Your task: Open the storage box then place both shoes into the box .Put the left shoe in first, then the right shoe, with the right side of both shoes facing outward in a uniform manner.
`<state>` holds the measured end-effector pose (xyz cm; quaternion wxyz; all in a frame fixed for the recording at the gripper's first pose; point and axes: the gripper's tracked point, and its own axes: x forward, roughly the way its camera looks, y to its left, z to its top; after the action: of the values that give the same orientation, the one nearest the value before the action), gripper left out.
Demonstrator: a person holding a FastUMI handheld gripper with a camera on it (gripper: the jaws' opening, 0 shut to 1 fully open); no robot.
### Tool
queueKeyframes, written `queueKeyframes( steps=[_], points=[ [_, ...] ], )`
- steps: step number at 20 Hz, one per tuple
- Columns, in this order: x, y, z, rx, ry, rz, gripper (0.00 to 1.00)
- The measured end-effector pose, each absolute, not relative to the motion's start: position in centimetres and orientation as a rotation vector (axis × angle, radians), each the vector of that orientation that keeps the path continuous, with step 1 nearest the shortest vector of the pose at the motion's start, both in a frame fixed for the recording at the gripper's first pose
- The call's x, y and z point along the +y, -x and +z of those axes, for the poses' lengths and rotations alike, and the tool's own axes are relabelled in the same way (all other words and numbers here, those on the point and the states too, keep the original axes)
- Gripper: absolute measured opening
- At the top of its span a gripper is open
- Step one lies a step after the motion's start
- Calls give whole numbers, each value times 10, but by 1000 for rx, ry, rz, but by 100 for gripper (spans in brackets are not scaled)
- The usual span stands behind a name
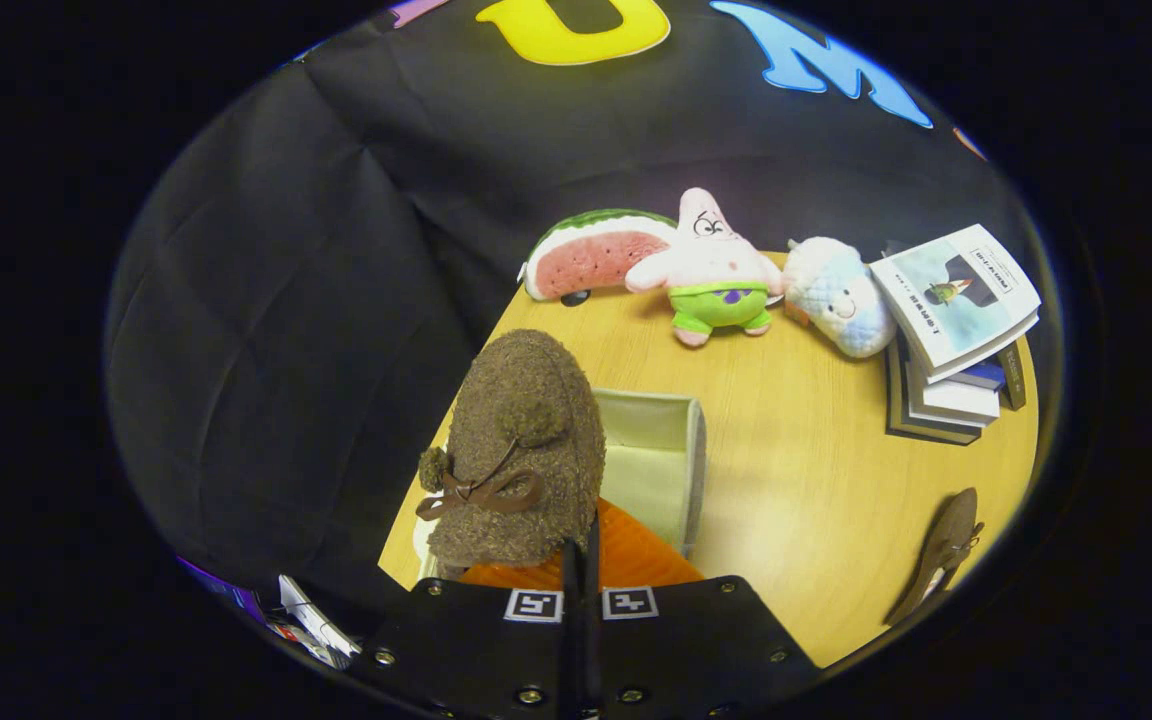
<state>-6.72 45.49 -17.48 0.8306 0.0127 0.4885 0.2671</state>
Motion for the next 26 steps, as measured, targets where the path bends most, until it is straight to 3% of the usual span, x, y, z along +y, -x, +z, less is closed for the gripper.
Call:
queueKeyframes(
  steps=[9, 14, 18, 23, 24, 25, 26],
  points=[
    [496, 70, -283, 1254, -19, 445, 0],
    [494, 65, -317, 1251, 109, 366, 1],
    [505, 77, -338, 1284, 170, 388, 2],
    [496, 77, -336, 1300, 303, 418, 26],
    [494, 78, -335, 1297, 317, 428, 34],
    [492, 78, -335, 1295, 305, 425, 55],
    [490, 78, -327, 1294, 279, 422, 60]
  ],
)
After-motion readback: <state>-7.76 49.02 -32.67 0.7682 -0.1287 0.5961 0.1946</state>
